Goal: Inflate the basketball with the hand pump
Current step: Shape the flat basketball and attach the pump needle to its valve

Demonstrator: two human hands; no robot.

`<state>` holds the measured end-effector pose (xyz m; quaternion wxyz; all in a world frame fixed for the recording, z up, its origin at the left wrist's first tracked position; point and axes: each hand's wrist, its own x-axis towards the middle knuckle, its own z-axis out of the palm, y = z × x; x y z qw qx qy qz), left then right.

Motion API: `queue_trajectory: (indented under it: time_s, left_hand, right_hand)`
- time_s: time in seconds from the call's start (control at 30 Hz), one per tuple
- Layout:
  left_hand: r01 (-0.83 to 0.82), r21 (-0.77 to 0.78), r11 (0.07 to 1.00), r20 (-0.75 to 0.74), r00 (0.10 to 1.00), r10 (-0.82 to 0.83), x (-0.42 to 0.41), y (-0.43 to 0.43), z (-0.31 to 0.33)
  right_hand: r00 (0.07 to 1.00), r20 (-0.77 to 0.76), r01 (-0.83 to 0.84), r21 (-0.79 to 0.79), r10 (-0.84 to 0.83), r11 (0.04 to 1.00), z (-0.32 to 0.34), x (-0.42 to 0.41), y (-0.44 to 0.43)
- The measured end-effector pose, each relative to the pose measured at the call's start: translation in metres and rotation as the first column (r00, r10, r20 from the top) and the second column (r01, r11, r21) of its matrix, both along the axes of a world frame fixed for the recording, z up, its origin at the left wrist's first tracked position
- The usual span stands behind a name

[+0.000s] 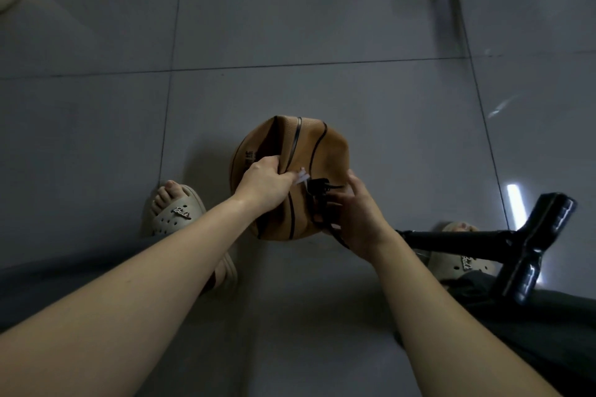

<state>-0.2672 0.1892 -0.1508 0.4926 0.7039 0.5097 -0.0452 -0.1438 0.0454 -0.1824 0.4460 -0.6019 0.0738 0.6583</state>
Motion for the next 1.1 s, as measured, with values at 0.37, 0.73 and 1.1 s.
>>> queue_trajectory:
  time_s: [0.37,0.73,1.1]
  left_hand:
    - [0.017,-0.041,0.999,-0.050,0.999,-0.019,0.006,0.005,0.002]
    - [0.016,-0.051,0.999,-0.062,0.998,-0.019,0.012,0.007,0.006]
    - [0.019,-0.048,0.999,-0.147,0.989,-0.025,0.019,0.012,0.007]
  right_hand:
    - [0.998,-0.052,0.044,0.072,-0.041,0.996,-0.003,0.000,-0.001]
    - [0.996,-0.038,0.082,0.078,-0.079,0.994,0.006,0.006,0.002]
    - [0.998,0.027,0.053,0.080,-0.055,0.995,0.019,0.007,0.013]
